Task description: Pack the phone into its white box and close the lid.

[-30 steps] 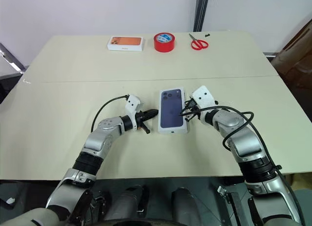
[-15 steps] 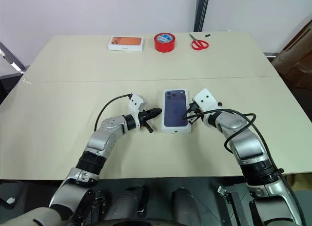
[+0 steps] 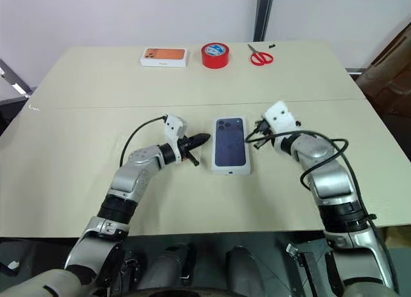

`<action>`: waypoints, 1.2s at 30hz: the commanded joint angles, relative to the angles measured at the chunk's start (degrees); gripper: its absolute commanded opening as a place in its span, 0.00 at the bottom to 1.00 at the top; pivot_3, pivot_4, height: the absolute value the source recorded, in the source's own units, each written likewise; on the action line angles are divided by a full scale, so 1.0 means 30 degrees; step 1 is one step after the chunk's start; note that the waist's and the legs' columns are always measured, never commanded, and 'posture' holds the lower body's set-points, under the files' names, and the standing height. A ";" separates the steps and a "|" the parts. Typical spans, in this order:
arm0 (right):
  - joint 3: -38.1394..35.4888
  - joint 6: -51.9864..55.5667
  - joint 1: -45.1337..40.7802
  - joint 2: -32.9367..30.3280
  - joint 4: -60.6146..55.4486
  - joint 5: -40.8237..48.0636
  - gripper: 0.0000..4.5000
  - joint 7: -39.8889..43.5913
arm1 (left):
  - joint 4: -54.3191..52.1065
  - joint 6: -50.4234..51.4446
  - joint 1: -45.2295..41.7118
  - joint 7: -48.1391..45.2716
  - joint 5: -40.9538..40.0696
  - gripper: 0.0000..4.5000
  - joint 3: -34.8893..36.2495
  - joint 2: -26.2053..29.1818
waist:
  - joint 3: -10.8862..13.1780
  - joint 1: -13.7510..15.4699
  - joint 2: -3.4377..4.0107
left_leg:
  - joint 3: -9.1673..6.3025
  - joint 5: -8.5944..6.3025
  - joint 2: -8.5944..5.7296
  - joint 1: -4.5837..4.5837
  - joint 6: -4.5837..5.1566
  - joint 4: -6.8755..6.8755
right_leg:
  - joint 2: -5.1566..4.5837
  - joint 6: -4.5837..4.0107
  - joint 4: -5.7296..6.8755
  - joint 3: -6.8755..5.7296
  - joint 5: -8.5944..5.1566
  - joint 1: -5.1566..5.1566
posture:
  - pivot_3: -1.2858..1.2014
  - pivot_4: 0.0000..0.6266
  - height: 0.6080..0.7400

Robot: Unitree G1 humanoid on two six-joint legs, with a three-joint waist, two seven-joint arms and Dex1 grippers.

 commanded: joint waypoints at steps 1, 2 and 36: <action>0.0439 -0.0414 0.0414 0.0302 -0.1287 0.0646 0.00 0.1133 | 0.0495 -0.0528 -0.0952 0.0225 -0.0078 0.00 -0.0228 -0.0889 | -0.0001 0.0008 -0.0001 | 0.0001 0.0000 -0.0001 0.0000 0.0000 0.0009 | -0.0003 0.0001 -0.0001 0.0001 0.0000 0.0003 | 0.52 0.24 0.95; 0.0711 -0.0441 0.0635 0.0275 -0.1520 0.0618 0.00 0.1432 | 0.0833 -0.0497 -0.1071 0.0221 0.0050 0.00 -0.0382 -0.1086 | -0.0001 0.0012 -0.0001 | 0.0005 0.0000 -0.0008 0.0000 0.0000 0.0009 | -0.0006 0.0002 -0.0002 0.0003 0.0000 0.0006 | 0.52 0.24 0.95; -0.3387 0.0037 0.5321 -0.2615 -0.4362 0.4775 0.86 0.6615 | -0.6415 0.1090 0.6927 -0.5114 -0.2897 0.84 0.4145 0.9473 | -0.0048 -0.0007 -0.0039 | -0.0010 -0.0041 0.0006 0.0018 0.0060 -0.0033 | -0.0019 -0.0004 -0.0009 0.0020 0.0000 -0.0003 | 0.52 0.24 0.95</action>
